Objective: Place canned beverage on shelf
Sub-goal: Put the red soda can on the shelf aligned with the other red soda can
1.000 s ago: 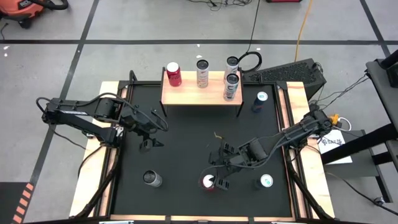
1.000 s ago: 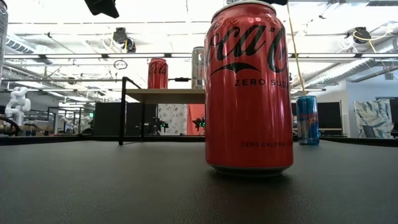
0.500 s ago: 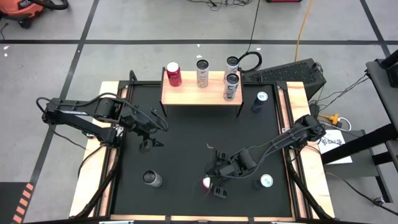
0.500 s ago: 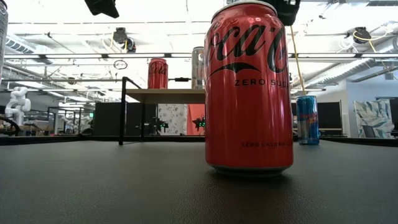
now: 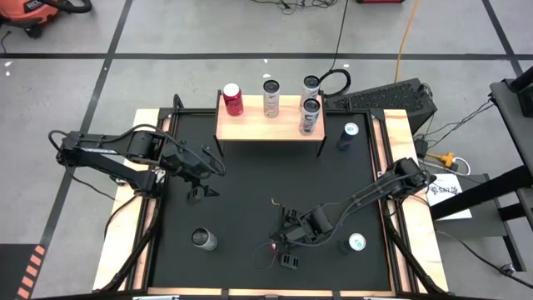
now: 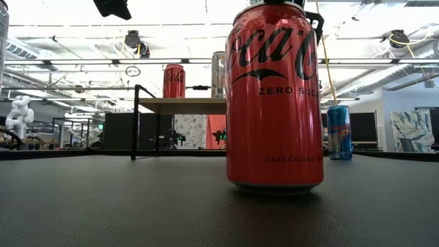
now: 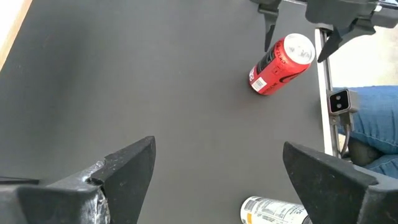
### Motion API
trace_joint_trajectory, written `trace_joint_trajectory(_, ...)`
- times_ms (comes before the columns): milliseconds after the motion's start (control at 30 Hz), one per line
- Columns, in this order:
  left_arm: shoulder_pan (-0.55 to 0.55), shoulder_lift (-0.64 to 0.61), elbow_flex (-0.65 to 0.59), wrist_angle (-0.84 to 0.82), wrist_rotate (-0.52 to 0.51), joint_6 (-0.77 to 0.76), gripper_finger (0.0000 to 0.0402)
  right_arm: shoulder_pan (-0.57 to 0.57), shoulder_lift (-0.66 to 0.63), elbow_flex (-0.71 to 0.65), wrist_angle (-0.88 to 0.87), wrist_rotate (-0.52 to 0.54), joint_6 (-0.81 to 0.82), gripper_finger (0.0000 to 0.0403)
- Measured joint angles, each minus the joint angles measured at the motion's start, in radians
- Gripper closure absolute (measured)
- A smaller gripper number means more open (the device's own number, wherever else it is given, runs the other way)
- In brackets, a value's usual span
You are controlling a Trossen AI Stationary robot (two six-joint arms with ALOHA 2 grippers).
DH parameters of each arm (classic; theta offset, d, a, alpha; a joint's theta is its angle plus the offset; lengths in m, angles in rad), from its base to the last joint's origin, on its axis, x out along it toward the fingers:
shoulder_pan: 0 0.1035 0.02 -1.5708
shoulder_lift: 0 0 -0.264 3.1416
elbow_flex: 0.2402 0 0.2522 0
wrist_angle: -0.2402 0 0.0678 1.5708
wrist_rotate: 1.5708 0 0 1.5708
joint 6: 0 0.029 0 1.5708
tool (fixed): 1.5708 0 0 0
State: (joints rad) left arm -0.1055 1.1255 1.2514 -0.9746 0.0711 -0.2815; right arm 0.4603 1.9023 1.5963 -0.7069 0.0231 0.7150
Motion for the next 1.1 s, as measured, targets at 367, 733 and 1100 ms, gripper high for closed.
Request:
trace_joint_trajectory(367,0.000,0.000,0.000,0.000,0.000,0.000,0.0047,0.000,0.043,0.000,0.017,0.006,-0.021,0.0003)
trace_joint_trajectory(733,0.000,0.000,0.000,0.000,0.000,0.000,0.0047,-0.026,0.060,0.000,0.028,0.003,-0.027,0.0003)
trace_joint_trajectory(1100,0.000,0.000,0.000,0.000,0.000,0.000,0.0047,-0.038,0.060,0.000,0.025,-0.002,-0.022,0.0061)
